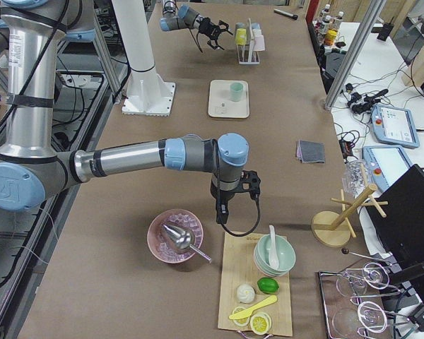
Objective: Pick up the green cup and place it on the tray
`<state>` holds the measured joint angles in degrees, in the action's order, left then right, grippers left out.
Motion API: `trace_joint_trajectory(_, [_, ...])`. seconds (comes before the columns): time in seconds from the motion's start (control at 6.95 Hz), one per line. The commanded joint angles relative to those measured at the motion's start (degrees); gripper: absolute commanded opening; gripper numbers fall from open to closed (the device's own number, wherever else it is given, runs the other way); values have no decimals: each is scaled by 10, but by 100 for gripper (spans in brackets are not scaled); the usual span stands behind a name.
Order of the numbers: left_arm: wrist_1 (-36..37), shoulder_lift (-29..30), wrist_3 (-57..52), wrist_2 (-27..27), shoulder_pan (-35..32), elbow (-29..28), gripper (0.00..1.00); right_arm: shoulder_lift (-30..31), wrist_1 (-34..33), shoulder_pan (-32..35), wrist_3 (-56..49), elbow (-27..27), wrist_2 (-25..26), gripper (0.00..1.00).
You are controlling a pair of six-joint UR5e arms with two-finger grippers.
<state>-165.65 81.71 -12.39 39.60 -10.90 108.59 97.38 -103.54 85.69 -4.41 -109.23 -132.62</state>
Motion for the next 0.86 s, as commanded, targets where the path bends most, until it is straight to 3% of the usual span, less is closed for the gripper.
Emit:
trace_joint_trajectory(0.0, [-88,-120,-33,-9,2,3,98,-3,0,0,-4,-1,0,100])
trace_joint_trajectory(0.43, [-122,-193,-61,-22,3,-37,98,-3,0,0,-7,-1,1,100])
trace_joint_trajectory(0.58, [-172,-224,-149,-58,5,-48,98,-3,0,0,-7,-1,1,100])
trace_joint_trajectory(0.72, [-285,-253,-200,-61,18,-82,98,-3,1,0,-7,-1,1,100])
